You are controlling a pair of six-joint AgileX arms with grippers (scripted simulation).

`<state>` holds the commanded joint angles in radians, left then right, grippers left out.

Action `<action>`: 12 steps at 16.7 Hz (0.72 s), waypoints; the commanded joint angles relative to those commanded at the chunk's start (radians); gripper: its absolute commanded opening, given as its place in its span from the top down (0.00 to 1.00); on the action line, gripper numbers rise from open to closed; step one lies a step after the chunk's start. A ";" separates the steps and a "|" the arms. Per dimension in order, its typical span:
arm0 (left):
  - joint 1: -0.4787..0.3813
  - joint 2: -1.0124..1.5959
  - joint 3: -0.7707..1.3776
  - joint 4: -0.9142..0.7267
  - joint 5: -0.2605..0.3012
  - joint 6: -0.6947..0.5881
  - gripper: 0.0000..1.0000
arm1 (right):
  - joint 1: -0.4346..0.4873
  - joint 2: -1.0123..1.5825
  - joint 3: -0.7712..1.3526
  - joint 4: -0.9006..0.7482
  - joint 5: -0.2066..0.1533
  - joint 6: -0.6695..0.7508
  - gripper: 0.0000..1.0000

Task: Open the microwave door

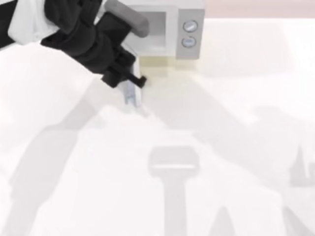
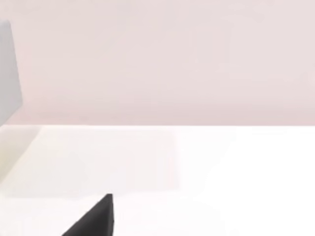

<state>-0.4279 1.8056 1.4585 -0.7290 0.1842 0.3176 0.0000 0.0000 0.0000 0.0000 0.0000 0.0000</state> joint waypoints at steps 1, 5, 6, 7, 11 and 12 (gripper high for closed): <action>0.010 -0.005 -0.005 -0.004 0.012 0.024 1.00 | 0.000 0.000 0.000 0.000 0.000 0.000 0.00; 0.051 -0.030 -0.026 -0.023 0.063 0.129 1.00 | 0.000 0.000 0.000 0.000 0.000 0.000 0.00; 0.058 -0.033 -0.030 -0.026 0.070 0.145 1.00 | 0.000 0.000 0.000 0.000 0.000 0.000 0.00; 0.060 -0.034 -0.032 -0.028 0.073 0.151 1.00 | 0.000 0.000 0.000 0.000 0.000 0.000 0.00; 0.060 -0.034 -0.032 -0.028 0.073 0.151 1.00 | 0.000 0.000 0.000 0.000 0.000 0.000 0.00; 0.060 -0.034 -0.032 -0.028 0.073 0.151 1.00 | 0.000 0.000 0.000 0.000 0.000 0.000 0.00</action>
<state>-0.3676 1.7715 1.4265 -0.7567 0.2576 0.4682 0.0000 0.0000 0.0000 0.0000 0.0000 0.0000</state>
